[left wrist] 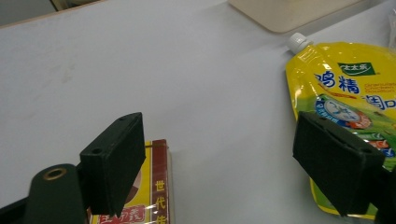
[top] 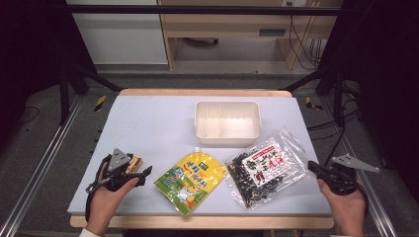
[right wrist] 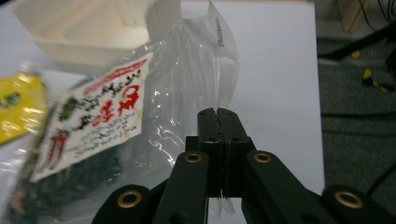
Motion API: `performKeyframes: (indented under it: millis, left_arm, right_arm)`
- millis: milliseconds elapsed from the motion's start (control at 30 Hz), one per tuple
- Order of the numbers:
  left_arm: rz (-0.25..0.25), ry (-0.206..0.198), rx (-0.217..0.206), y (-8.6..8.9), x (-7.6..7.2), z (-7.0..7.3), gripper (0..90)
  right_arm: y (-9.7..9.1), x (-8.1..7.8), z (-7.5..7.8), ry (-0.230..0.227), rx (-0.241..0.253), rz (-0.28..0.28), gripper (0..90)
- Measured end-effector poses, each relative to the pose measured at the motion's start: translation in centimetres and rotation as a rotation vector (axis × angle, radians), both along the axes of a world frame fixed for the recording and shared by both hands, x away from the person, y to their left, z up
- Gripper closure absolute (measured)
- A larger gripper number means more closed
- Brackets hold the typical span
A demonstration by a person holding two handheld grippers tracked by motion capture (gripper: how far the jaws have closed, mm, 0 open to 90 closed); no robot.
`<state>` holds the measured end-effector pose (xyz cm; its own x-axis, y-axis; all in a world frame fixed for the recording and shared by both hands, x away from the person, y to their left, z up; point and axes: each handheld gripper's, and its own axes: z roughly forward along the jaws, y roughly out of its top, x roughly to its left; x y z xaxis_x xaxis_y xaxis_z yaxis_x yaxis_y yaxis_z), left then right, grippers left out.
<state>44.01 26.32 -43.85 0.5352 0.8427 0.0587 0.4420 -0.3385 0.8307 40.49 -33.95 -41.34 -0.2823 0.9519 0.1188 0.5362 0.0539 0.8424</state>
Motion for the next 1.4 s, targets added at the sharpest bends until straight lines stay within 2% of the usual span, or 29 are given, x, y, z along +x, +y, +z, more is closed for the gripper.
performKeyframes:
  millis: [33,67,100,133,167,200,300,433,500,533,600,667,733,767,800,867,933,967,1000,1033,1067,1100,1133,1167,1200,1233,1267,1300,1400]
  left_arm:
    - [-0.011,-0.006,-0.003,-0.1,-0.1,0.1,17.7]
    - [-0.011,-0.006,-0.003,-0.1,-0.1,0.1,17.9]
    - [-0.015,-0.007,-0.003,-0.2,-0.3,0.1,18.2]
    - [-0.019,-0.003,-0.001,-0.2,-0.3,0.1,18.2]
    - [-0.021,-0.007,-0.008,-0.2,-0.5,0.2,18.5]
    - [-0.021,-0.007,-0.008,-0.2,-0.5,0.2,18.7]
    - [-0.022,-0.011,-0.014,0.0,-0.6,0.3,19.0]
    - [-0.029,-0.006,-0.023,0.0,-0.6,0.4,19.9]
    - [-0.033,-0.006,-0.026,0.0,-0.6,0.4,20.0]
    - [-0.039,-0.006,-0.028,0.0,-0.6,0.5,20.4]
    - [-0.052,-0.004,-0.026,-0.1,-0.6,0.5,20.3]
    - [-0.066,-0.008,-0.030,-0.2,-0.7,0.7,20.9]
    - [-0.073,-0.041,-0.055,-0.4,-0.9,1.2,22.2]
    - [-0.098,-0.063,-0.044,-0.8,-1.0,2.0,22.8]
    - [-0.098,-0.063,-0.044,-0.8,-1.0,2.0,22.8]
    - [-0.129,-0.076,-0.030,-1.3,-1.1,3.0,22.8]
    - [-0.156,-0.091,0.012,-1.9,-1.1,4.2,23.1]
    - [-0.183,-0.099,0.034,-2.5,-1.0,5.3,23.2]
    - [-0.183,-0.099,0.034,-2.5,-1.0,5.3,23.2]
    - [-0.211,-0.114,0.053,-3.2,-0.9,6.6,23.3]
    - [-0.211,-0.114,0.053,-3.2,-0.9,6.6,23.3]
    - [-0.242,-0.129,0.072,-4.0,-0.8,7.9,23.3]
    - [-0.242,-0.129,0.072,-4.0,-0.8,7.9,23.4]
    - [-0.278,-0.149,0.093,-4.9,-0.5,9.2,23.4]
    - [-0.278,-0.149,0.093,-4.9,-0.5,9.2,23.4]
    - [-0.292,-0.150,0.099,-5.4,-0.4,9.8,23.4]
    - [-0.302,-0.160,0.106,-5.9,-0.3,10.4,23.4]
    - [-0.322,-0.176,0.120,-6.8,-0.2,11.6,23.4]
    - [-0.350,-0.187,0.136,-7.7,-0.1,12.8,23.2]
  right_arm:
    - [-0.1,-0.5,2.2,-0.045,-0.007,0.027,90.0]
    - [-0.1,-0.5,2.2,-0.045,-0.007,0.027,90.0]
    - [0.0,-1.0,4.9,-0.077,-0.035,0.058,90.0]
    - [0.0,-1.0,4.9,-0.077,-0.035,0.058,90.0]
    - [0.3,-1.1,7.2,-0.103,-0.057,0.095,90.0]
    - [0.3,-1.1,7.2,-0.103,-0.057,0.095,90.0]
    - [1.0,-0.9,9.8,-0.125,-0.082,0.158,90.0]
    - [2.3,0.1,12.6,-0.135,-0.104,0.249,90.0]
    - [2.5,0.3,12.8,-0.134,-0.109,0.257,90.0]
    - [3.1,0.5,13.5,-0.131,-0.124,0.285,90.0]
    - [3.3,0.6,13.7,-0.134,-0.129,0.297,90.0]
    - [4.2,0.7,14.6,-0.136,-0.140,0.335,90.0]
    - [4.4,0.7,14.8,-0.135,-0.146,0.348,90.0]
    - [4.8,0.9,15.2,-0.132,-0.147,0.370,90.0]
    - [4.8,0.9,15.2,-0.132,-0.147,0.370,90.0]
    - [5.1,1.0,15.8,-0.129,-0.153,0.391,90.0]
    - [5.4,1.2,16.2,-0.127,-0.160,0.411,90.0]
    - [5.8,1.3,16.8,-0.124,-0.156,0.434,90.0]
    - [6.0,1.4,17.1,-0.125,-0.161,0.447,90.0]
    - [6.2,1.4,17.3,-0.125,-0.166,0.460,90.0]
    - [6.5,1.5,17.6,-0.126,-0.166,0.472,90.0]
    - [6.7,1.5,17.9,-0.124,-0.167,0.484,90.0]
    - [7.1,1.5,18.1,-0.124,-0.168,0.494,90.0]
    - [7.4,1.6,18.3,-0.125,-0.171,0.509,90.0]
    - [7.4,1.6,18.3,-0.125,-0.171,0.509,90.0]
    - [8.2,1.8,18.8,-0.124,-0.179,0.539,90.0]
    - [8.2,1.8,18.8,-0.124,-0.179,0.539,90.0]
    - [9.1,2.0,19.3,-0.123,-0.187,0.565,90.0]
    - [10.1,2.2,19.8,-0.124,-0.194,0.594,90.0]
